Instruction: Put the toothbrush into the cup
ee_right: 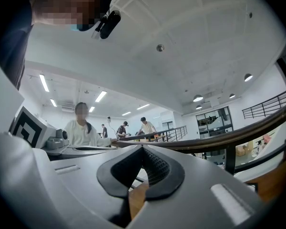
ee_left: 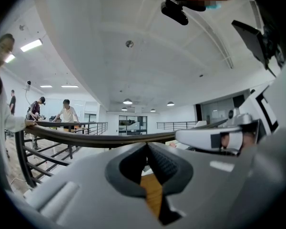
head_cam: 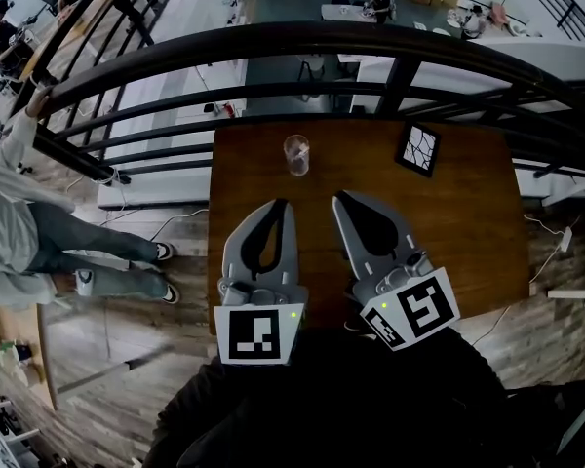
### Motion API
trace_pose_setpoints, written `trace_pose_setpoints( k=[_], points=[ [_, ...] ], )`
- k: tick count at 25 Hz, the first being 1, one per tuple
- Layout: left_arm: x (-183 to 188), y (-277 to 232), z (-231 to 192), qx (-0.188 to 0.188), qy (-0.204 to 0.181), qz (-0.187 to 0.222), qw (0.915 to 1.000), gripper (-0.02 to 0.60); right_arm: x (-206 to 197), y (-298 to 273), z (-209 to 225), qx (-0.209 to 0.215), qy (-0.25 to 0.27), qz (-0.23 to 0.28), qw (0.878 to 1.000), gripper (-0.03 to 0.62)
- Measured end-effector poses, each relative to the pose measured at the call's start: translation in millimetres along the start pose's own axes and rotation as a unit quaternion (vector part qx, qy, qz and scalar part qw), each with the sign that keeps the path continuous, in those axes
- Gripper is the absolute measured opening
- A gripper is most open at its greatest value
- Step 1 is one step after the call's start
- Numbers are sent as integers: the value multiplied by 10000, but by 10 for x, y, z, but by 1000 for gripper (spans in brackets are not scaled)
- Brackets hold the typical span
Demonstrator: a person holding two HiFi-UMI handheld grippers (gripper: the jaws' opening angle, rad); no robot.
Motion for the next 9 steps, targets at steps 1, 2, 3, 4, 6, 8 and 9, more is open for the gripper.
trace_pose_setpoints(
  k=[1, 2, 3, 4, 6, 8, 9],
  points=[
    [2, -1, 5, -4, -4, -1, 10000, 8, 1, 1, 4, 2, 0, -2, 10000, 0],
    [6, -3, 8, -4, -4, -1, 10000, 8, 3, -1, 8, 6, -3, -4, 10000, 0],
    [10, -5, 6, 1, -6, 3, 10000, 8, 5, -4, 11, 11, -7, -7, 10000, 0],
    [11, -7, 2, 7, -11, 10, 10000, 8, 3, -8, 11, 18, -11, -10, 10000, 0],
    [5, -9, -8, 21, -20, 13, 10000, 8, -7, -16, 9, 33, -11, -11, 10000, 0],
    [-10, -11, -15, 34, -21, 7, 10000, 8, -24, -27, 8, 51, -6, -5, 10000, 0],
    [-18, -12, -18, 40, -21, 6, 10000, 8, -34, -33, 8, 60, -3, -1, 10000, 0]
  ],
)
Point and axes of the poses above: the fingertips, and each gripper's own axes: y backward along the fingers, z to its right, x out of its top, the point moved 7 cm from there along y, backward along the fingers, and after that the axes turned 3 degrees about -y, right-handed, at the moved point
